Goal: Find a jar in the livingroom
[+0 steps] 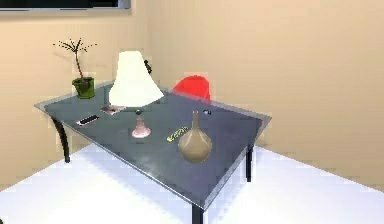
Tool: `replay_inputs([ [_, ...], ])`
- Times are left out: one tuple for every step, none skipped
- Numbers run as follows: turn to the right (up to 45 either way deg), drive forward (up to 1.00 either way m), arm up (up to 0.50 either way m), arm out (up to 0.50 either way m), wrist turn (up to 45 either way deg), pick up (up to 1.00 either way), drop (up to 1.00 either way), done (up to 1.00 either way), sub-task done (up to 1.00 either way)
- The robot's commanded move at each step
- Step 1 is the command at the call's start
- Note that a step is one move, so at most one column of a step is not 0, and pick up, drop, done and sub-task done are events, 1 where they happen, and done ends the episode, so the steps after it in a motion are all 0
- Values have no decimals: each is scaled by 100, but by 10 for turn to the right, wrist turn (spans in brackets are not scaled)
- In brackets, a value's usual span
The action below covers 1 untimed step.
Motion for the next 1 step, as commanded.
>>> replay_inputs([
  [0, 0, 0, 0, 0, 0, 0, 100, 0],
])
